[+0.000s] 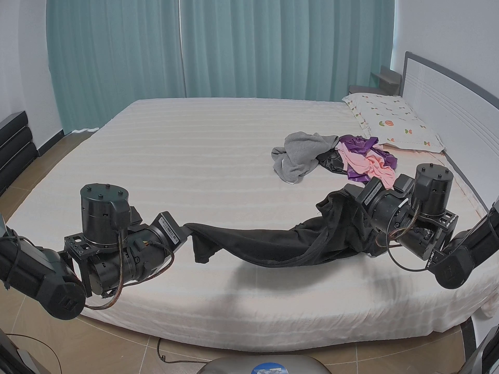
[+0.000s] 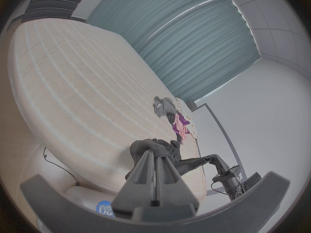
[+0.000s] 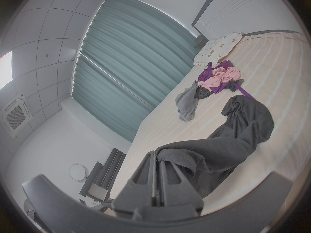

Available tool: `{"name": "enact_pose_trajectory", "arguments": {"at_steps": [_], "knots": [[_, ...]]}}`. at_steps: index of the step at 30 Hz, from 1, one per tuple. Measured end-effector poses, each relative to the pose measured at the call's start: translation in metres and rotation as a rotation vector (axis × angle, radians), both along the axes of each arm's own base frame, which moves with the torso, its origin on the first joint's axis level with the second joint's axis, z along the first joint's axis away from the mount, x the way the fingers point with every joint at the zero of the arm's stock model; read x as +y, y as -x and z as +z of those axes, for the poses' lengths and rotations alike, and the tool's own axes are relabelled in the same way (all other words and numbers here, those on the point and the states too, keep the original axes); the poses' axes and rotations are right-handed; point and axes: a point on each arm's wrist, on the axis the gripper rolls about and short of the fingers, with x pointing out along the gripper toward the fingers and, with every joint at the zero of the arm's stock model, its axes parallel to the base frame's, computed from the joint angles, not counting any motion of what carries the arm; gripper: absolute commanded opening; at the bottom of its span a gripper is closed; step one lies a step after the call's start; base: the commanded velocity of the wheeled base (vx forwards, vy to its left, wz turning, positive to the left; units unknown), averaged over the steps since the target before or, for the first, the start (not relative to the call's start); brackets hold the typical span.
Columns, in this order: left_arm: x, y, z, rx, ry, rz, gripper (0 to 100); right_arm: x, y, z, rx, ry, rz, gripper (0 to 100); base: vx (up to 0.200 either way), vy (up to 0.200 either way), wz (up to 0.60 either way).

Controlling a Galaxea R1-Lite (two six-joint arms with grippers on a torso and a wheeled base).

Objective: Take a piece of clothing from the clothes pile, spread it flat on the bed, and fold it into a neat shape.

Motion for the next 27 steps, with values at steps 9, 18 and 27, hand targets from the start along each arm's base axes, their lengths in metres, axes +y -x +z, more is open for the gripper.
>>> {"name": "enact_pose_trajectory", "arguments": {"at_steps": [9, 18, 27], "knots": [[0.0033, 0.0003, 0.0004, 0.000, 0.001, 0.010, 0, -0.0003, 0.0004, 0.0011, -0.002, -0.006, 0.001, 0, 0.000, 0.200, 0.00], [0.0039, 0.0009, 0.0008, -0.002, 0.001, 0.011, 0, 0.0004, 0.0006, 0.0015, -0.005, -0.009, 0.003, 0, 0.000, 0.200, 0.00], [0.0050, 0.0007, 0.0013, -0.003, 0.002, 0.015, 0, 0.0013, 0.0012, 0.0039, -0.042, -0.025, 0.006, 0, 0.000, 0.200, 0.00]]}}
